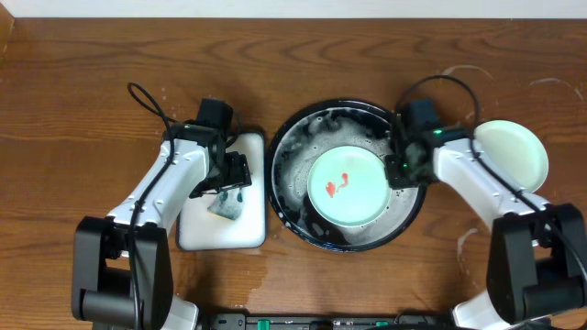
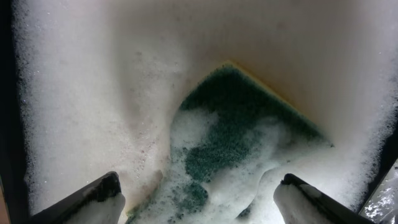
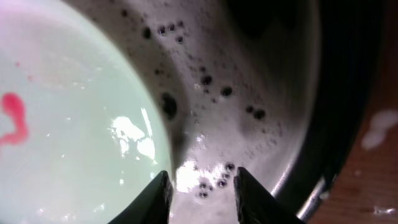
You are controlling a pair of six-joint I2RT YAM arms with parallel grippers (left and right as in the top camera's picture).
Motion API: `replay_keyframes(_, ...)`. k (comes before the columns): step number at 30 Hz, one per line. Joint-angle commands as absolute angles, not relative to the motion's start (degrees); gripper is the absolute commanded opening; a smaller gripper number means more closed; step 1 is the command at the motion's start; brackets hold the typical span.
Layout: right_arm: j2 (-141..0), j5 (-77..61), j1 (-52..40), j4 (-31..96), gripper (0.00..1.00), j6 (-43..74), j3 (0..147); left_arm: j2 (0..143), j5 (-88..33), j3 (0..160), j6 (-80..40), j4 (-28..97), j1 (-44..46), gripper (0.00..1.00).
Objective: Clean dirty plates on tray and stack at the side
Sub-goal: 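Grasp the rim of the red-marked green plate with the right gripper, then pick up the sponge from the white tray with the left gripper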
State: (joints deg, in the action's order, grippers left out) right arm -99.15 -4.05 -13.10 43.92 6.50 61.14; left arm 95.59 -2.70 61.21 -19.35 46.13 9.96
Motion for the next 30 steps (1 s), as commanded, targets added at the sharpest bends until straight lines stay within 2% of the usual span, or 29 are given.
replay_keyframes(1, -98.0, -21.0, -8.1, 46.1, 0.35, 6.8, 60.8, 95.5, -2.6, 61.2, -19.2, 46.1, 9.8, 0.82)
replay_keyframes(5, -98.0, -22.7, -8.1, 45.8, 0.38, 9.6, 58.0, 95.5, -2.6, 61.2, -19.2, 45.6, 9.8, 0.82)
replay_keyframes(8, -98.1, -12.7, -9.9, 41.2, 0.37, 16.7, 53.3, 95.5, -2.6, 61.2, -19.2, 45.3, 9.8, 0.83)
replay_keyframes(10, -98.1, -8.6, -9.8, 38.5, 0.26, 19.5, 51.6, 95.5, -3.0, 61.2, -19.3, 46.0, 9.9, 0.82)
replay_keyframes(12, -98.1, -9.1, -9.7, 34.9, 0.07, 19.5, 51.1, 95.5, -4.4, 61.2, -19.2, 46.2, 10.0, 0.82)
replay_keyframes(13, -98.0, -9.1, -9.7, 32.6, 0.01, 19.3, 51.1, 95.5, -4.7, 61.2, -19.2, 46.2, 10.0, 0.83)
replay_keyframes(17, -98.0, -9.1, -9.7, 25.2, 0.01, 16.1, 51.1, 95.5, -5.0, 61.2, -19.2, 46.6, 10.1, 0.83)
replay_keyframes(24, -98.0, -9.8, -9.8, 25.3, 0.01, 12.6, 51.1, 95.5, -4.9, 57.5, -19.1, 40.9, 10.1, 0.82)
replay_keyframes(26, -98.0, -9.7, -9.8, 25.3, 0.01, 11.4, 51.1, 95.5, -5.0, 55.2, -17.1, 37.5, 10.1, 0.76)
replay_keyframes(28, -98.0, -9.7, -9.8, 25.3, 0.01, 10.6, 51.1, 95.5, -5.0, 52.4, -15.5, 34.3, 10.1, 0.64)
replay_keyframes(30, -98.0, -9.7, -9.7, 25.3, 0.01, 10.6, 51.1, 95.5, -5.0, 49.8, -15.3, 31.6, 10.1, 0.45)
